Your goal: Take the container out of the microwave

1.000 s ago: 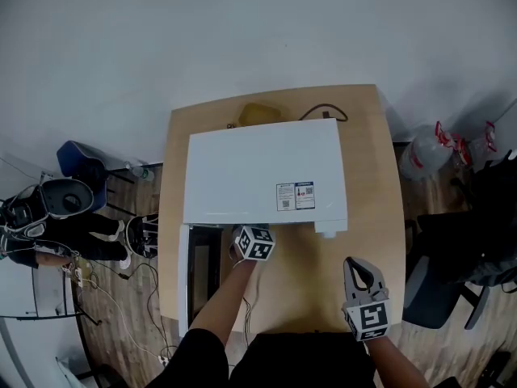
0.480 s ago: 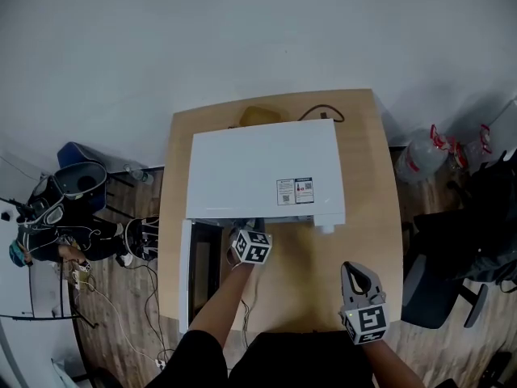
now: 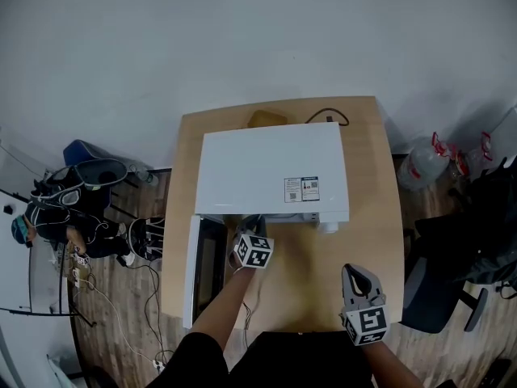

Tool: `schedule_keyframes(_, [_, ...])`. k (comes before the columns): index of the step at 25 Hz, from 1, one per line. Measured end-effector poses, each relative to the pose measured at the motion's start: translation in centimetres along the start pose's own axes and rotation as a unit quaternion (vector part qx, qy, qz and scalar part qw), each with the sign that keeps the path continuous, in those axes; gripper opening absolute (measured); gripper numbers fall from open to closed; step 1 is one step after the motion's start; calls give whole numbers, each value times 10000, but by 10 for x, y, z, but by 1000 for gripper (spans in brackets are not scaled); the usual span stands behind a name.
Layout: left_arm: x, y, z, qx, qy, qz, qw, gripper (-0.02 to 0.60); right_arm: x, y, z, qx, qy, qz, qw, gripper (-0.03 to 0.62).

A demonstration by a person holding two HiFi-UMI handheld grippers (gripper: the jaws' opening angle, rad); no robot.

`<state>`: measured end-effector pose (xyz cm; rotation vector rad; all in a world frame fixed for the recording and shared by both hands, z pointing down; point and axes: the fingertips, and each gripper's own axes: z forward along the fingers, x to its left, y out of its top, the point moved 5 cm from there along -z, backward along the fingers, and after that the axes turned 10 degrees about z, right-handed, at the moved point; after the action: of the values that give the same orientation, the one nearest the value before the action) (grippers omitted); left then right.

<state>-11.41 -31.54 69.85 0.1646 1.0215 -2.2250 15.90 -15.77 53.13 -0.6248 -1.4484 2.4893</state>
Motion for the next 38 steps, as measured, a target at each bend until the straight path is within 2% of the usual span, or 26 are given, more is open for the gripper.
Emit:
schedule_keyframes(8, [-16,-1,-21,-157,-107,-73,9998,21,16,1,-4,-212,18,48,9998,58])
schedule_keyframes(16, [-34,-3,-65,-428,-323,-188,9984,21,45,-8,-25,-328,-7,25,9995,60])
schedule_keyframes(22, [-53,-17,-113,-589,-466,-496,9959,21,58,-23,-45,-341,-133,47,9993,60])
schedule_keyframes(33, [-78,-41,-188,-903,-491,-672,9924,21,90,-48,-83,-236,-115,-78,9996,60])
schedule_keyframes(38, [-98,-57,-215,-923,-581,-712,9915,21,105,-56,-103,-246,-63,-114,9996,60])
